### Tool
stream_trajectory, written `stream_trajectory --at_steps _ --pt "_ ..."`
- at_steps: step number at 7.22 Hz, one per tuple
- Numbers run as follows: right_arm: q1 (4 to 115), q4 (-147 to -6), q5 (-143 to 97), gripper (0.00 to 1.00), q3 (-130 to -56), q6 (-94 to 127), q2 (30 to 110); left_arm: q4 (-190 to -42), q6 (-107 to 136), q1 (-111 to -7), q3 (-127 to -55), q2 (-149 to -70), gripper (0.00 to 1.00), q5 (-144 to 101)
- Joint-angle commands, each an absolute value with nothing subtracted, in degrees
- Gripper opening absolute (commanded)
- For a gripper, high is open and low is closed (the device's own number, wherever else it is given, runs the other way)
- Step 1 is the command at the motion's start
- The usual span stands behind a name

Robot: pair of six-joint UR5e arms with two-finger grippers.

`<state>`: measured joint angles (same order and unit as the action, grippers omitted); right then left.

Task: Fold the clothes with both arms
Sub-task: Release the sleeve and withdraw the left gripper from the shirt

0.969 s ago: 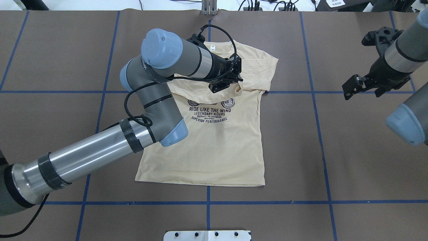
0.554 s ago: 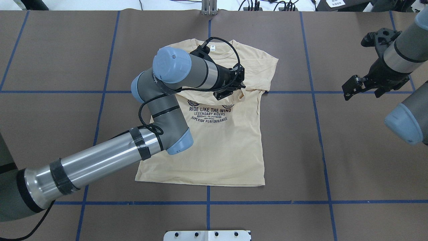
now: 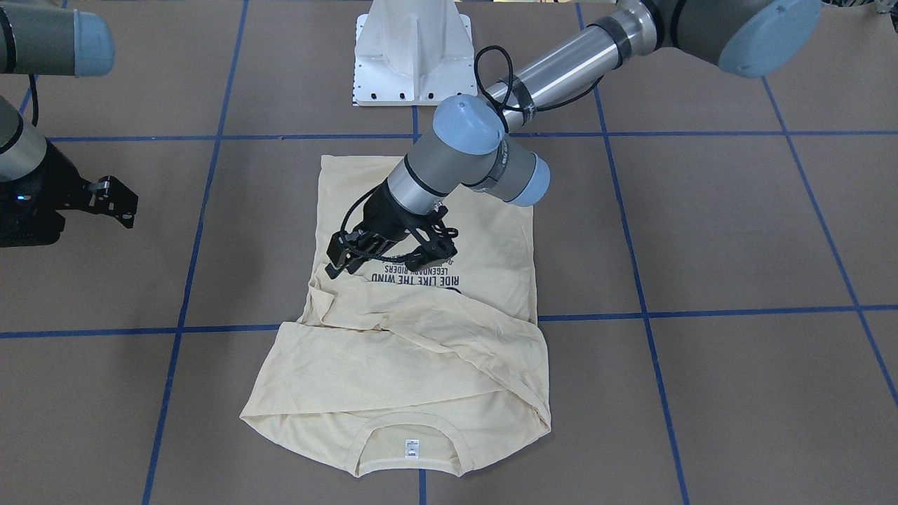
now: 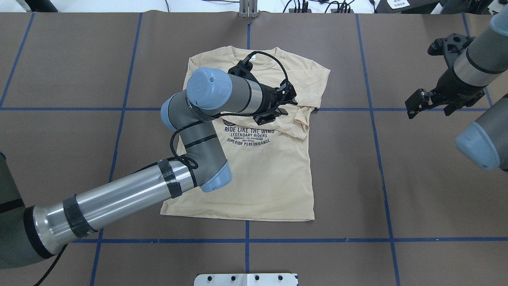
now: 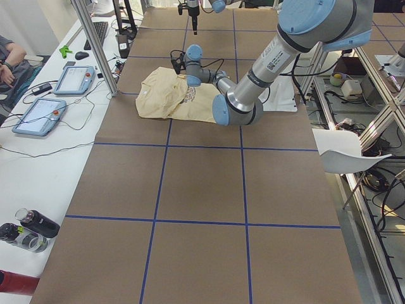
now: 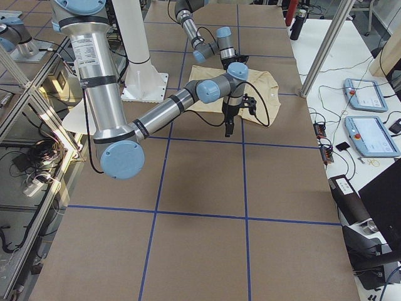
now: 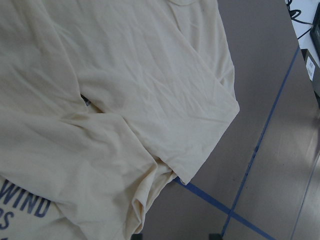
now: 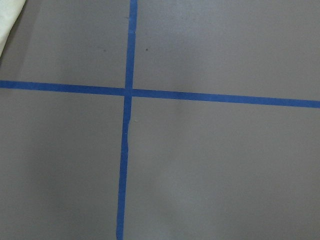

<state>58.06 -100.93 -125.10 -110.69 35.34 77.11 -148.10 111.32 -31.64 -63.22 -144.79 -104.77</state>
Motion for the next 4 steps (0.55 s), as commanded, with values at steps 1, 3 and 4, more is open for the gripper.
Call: stream_trajectory --at_steps 1,3,4 --pt "57.6 -100.6 -127.9 1.0 -110.9 36.3 76.5 -147.7 109.5 -31.9 -71.3 -138.9 1.0 -106.0" --pt "55.5 -93.1 -129.5 1.0 -111.0 43.5 75.7 -144.6 109.4 -34.6 -82.4 -129.2 1.0 -112.1" --pt "51.9 -86.8 -129.0 1.0 -111.1 51.7 75.8 -140.2 106.8 -35.8 -88.2 -125.3 1.0 -113.4"
